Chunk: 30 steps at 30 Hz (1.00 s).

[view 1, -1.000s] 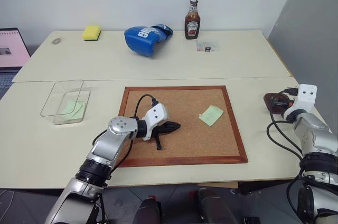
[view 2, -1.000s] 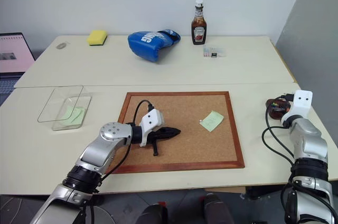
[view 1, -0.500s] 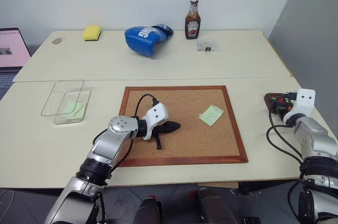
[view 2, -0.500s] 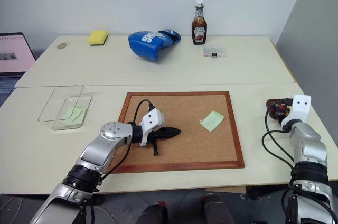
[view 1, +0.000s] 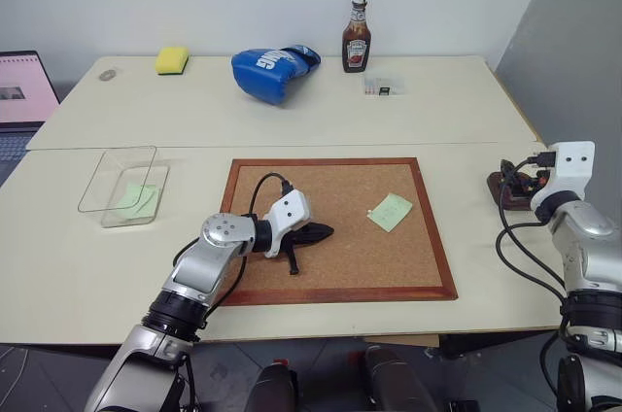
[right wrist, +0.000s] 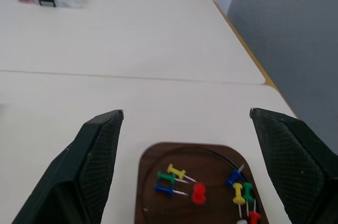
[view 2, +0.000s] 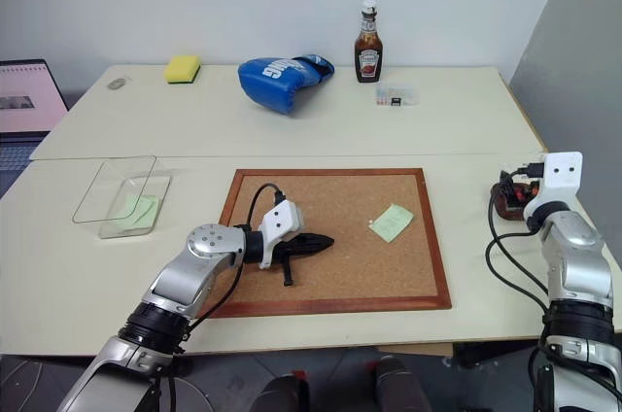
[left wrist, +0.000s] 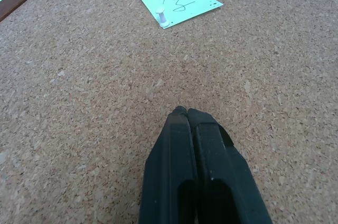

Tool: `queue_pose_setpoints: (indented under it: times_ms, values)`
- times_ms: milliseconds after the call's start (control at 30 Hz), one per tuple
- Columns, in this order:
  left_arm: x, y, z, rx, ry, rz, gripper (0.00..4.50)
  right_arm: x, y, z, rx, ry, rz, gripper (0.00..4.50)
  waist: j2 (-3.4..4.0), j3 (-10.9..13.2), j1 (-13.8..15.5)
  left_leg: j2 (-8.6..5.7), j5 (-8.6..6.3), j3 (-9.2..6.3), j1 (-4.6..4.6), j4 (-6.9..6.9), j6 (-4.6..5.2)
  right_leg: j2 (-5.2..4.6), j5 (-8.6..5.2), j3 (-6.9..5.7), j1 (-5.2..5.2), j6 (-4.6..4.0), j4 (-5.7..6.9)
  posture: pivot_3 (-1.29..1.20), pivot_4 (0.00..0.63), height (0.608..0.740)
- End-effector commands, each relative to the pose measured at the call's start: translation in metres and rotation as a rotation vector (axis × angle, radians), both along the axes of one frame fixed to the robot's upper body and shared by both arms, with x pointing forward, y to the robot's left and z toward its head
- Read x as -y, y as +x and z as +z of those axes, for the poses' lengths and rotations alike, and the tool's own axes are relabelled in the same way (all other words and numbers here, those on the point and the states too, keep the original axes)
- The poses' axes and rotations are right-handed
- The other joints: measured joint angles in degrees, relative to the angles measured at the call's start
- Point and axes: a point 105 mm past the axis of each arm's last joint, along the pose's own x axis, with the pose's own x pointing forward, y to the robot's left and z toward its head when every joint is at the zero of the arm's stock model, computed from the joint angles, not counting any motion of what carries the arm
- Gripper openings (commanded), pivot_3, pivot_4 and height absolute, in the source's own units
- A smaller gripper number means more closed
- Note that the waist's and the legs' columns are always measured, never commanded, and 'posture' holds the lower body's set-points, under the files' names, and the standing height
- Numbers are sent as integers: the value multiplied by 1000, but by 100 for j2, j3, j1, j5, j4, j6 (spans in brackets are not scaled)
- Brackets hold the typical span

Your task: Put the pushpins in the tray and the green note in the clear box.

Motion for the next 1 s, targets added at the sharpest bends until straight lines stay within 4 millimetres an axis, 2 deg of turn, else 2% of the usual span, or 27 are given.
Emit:
queue_pose_setpoints:
  times_ms: [33, 233, 300, 367, 500, 733, 833, 933, 1000]
  values:
    - [0, -4, -18, -49, 54, -5, 0, -53, -4, 27, 65, -77, 254, 4084, 0, 0, 1, 0, 0, -1, 0, 0, 0, 0, 0, -1, 0, 0, 0, 0, 150, 740]
    - [0, -4, -18, -47, 56, -8, 0, -124, -21, 11, 15, -124, 572, 4084, 0, -1, 16, 0, 0, -6, -3, 0, 0, 0, 0, -5, 1, 0, -3, 0, 150, 740]
    - [-1, -3, -18, -44, 58, -4, 0, -156, -34, 1, -19, -131, 716, 4084, 0, -1, 18, 0, 0, -6, -6, 0, 0, -1, 0, -5, -1, 0, -3, 0, 150, 740]
    - [-2, -2, -18, -42, 61, -1, 0, -172, -42, -4, -39, -122, 788, 4084, 0, -1, 17, 0, 0, -6, -5, -1, 0, -1, 0, -6, -2, 0, -2, 0, 150, 740]
    - [-4, -2, -17, -40, 63, 4, 0, -191, -46, -13, -67, -105, 845, 4084, 0, -1, 20, 0, 1, -10, -5, 2, 0, 0, -1, -8, -1, -1, -1, 0, 150, 740]
    - [-5, -1, -17, -36, 65, 11, 0, -205, -41, -35, -134, -139, 873, 4084, -1, -1, 17, 1, 1, -11, -4, 3, 0, 0, -2, -10, -1, -3, 0, 0, 150, 740]
    - [-5, -1, -17, -35, 66, 11, 0, -207, -40, -47, -175, -128, 880, 3666, -1, -1, 18, 1, 1, -10, -5, 4, 0, 0, -2, -9, -1, -3, -1, 0, 150, 740]
    - [-5, 0, -17, -33, 67, 14, 0, -205, -36, -54, -191, -127, 866, 2904, -1, -1, 18, 0, 1, -11, -5, 4, 0, 0, -1, -9, -1, -1, -1, 0, 150, 740]
    - [-6, 0, -17, -33, 69, 17, 0, -202, -32, -56, -195, -127, 837, 2568, -1, -1, 18, 0, 1, -11, -5, 4, 0, 0, -1, -9, -1, -1, -1, 0, 150, 740]
